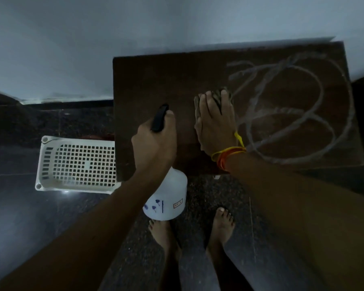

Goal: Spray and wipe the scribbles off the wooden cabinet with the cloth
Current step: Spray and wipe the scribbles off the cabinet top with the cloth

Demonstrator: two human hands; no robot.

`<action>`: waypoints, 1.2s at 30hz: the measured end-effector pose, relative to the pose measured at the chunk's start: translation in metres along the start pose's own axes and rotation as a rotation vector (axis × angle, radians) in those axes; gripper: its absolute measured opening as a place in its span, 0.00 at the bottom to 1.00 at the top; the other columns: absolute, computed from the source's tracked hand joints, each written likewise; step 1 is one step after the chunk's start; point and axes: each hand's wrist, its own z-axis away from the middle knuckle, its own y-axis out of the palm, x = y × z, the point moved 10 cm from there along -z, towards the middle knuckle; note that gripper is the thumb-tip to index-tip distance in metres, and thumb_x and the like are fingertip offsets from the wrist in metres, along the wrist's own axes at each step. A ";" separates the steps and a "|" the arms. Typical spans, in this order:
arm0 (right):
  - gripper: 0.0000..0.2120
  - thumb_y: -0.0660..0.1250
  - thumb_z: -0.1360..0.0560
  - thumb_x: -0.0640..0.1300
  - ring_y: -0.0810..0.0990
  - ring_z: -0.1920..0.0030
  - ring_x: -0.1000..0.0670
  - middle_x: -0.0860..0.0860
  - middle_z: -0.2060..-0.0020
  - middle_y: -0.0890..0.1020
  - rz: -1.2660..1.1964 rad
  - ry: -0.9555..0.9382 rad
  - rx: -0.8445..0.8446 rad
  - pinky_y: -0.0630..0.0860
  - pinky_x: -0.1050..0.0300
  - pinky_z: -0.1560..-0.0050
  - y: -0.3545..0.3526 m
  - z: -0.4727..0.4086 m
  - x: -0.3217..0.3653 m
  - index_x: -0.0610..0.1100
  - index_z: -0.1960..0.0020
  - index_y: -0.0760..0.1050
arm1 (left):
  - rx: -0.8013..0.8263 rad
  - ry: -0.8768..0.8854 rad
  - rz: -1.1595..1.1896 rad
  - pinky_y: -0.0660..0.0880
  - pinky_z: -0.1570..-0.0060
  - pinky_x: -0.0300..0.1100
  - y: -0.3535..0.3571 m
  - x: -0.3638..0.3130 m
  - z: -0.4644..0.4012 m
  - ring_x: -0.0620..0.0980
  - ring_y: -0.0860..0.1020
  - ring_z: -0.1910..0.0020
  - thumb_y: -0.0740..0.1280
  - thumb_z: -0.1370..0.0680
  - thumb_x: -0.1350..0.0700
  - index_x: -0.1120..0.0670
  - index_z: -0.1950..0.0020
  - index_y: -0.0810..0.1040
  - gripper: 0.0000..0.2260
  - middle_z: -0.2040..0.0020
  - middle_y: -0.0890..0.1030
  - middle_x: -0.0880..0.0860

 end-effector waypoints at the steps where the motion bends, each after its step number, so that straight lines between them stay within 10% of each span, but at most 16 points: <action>1: 0.28 0.53 0.22 0.48 0.56 0.25 0.34 0.42 0.26 0.65 -0.003 0.008 0.003 0.57 0.38 0.26 0.001 0.005 -0.001 0.39 0.24 0.59 | 0.000 -0.007 0.002 0.80 0.63 0.49 0.000 0.003 0.004 0.50 0.78 0.70 0.61 0.19 0.45 0.46 0.63 0.72 0.14 0.66 0.80 0.53; 6: 0.29 0.36 0.20 0.50 0.44 0.23 0.36 0.42 0.22 0.51 0.052 -0.077 0.216 0.46 0.35 0.26 0.034 0.075 0.005 0.41 0.21 0.43 | -0.006 -0.048 0.003 0.82 0.57 0.56 -0.006 0.016 0.022 0.53 0.81 0.66 0.61 0.19 0.44 0.49 0.63 0.74 0.15 0.64 0.82 0.55; 36: 0.26 0.54 0.21 0.49 0.56 0.25 0.35 0.44 0.26 0.66 -0.041 0.005 0.012 0.56 0.38 0.27 0.001 0.113 -0.007 0.40 0.25 0.62 | -0.017 -0.031 -0.009 0.82 0.58 0.58 0.006 0.007 0.043 0.60 0.82 0.64 0.62 0.20 0.43 0.49 0.64 0.75 0.16 0.63 0.82 0.58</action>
